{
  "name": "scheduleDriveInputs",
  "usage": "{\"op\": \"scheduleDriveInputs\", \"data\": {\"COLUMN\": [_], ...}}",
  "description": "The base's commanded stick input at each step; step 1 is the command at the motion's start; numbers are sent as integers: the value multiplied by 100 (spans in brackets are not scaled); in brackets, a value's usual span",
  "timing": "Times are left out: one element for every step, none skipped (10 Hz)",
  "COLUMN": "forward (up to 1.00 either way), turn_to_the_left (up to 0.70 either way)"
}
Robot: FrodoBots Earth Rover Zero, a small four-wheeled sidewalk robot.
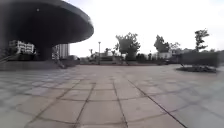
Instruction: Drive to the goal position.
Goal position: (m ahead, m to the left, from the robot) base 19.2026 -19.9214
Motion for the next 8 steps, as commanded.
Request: {"op": "scheduleDriveInputs", "data": {"forward": [85, 85, 85, 85, 85, 85, 85, 85], "turn_to_the_left": [-34, -34, -34, -34, -34, -34, -34, -34]}}
